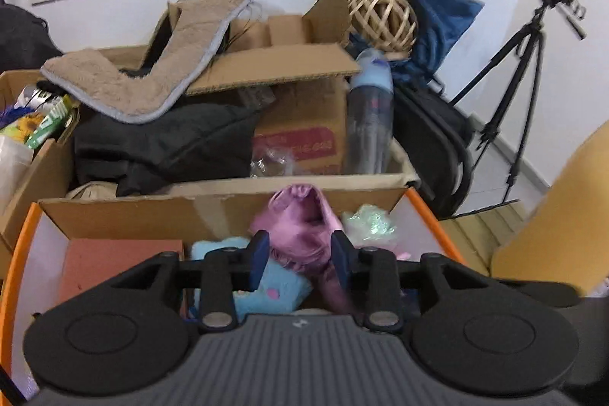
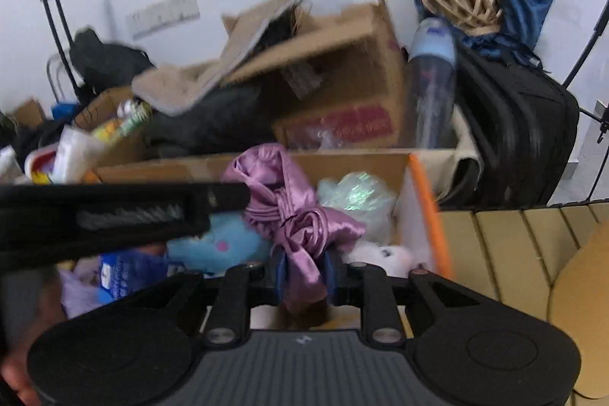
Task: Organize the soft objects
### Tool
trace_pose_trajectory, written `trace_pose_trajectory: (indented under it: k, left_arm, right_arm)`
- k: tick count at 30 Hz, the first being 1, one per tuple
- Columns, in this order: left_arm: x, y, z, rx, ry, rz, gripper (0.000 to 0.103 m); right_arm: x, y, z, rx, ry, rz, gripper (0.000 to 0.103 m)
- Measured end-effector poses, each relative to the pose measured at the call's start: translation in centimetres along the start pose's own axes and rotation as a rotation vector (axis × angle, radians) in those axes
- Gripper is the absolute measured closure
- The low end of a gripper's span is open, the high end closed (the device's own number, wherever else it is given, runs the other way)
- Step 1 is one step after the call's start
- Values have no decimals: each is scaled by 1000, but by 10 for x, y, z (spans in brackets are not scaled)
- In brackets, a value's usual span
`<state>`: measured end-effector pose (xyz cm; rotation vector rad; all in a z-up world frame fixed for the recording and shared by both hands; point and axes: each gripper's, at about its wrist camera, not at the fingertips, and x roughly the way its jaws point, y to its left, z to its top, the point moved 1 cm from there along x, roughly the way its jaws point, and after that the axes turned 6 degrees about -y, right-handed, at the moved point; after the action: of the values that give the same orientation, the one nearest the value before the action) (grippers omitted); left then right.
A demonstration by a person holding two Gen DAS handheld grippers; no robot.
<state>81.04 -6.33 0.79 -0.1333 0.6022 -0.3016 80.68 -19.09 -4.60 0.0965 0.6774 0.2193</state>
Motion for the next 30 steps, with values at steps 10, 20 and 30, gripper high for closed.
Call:
trace_pose_trajectory:
  k: [10,20,30]
  left_arm:
    - [-127,5,3,59,-83,47,61]
    - [-328,-18,-66,102,-229,34,56]
    - [-474,-47,-214,124,-375,102,42]
  right_arm:
    - [-89,10,7,-71,-49,37,56]
    - [-295,-4,-34,-114,-225,106,41]
    - [-444,27,-184,-155,-354,209,29]
